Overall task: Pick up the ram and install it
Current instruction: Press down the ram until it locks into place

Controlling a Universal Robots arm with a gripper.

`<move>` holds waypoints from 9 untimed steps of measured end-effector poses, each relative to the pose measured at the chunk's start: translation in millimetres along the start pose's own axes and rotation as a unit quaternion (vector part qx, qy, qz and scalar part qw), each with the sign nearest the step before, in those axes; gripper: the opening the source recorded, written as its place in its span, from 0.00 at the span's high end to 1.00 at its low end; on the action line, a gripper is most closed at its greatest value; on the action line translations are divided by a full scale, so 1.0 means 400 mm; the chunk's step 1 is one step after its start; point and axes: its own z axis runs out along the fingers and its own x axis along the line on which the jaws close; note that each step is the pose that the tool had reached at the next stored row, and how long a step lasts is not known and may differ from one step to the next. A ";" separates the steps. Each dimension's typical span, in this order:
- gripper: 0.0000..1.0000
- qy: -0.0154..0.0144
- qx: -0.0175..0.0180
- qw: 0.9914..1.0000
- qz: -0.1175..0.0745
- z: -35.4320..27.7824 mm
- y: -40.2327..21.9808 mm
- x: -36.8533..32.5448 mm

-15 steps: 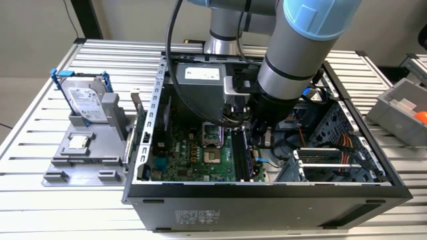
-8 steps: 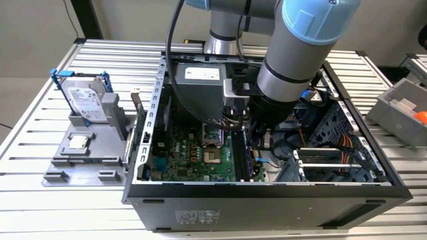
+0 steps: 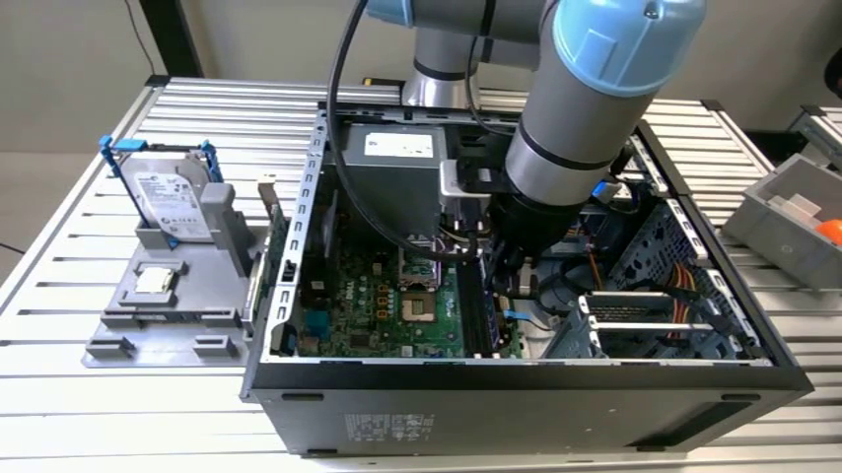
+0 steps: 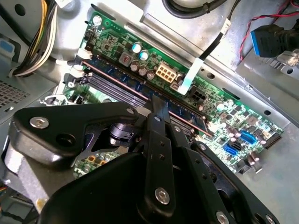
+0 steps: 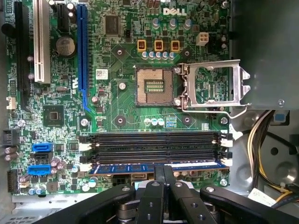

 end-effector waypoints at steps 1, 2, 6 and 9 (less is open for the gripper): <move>1.00 0.000 0.000 1.000 0.000 0.000 0.000 0.000; 1.00 0.000 0.000 1.000 0.000 0.001 0.000 0.000; 1.00 0.000 0.000 1.000 0.000 0.001 0.000 0.000; 1.00 0.000 0.000 1.000 0.000 0.002 0.000 0.000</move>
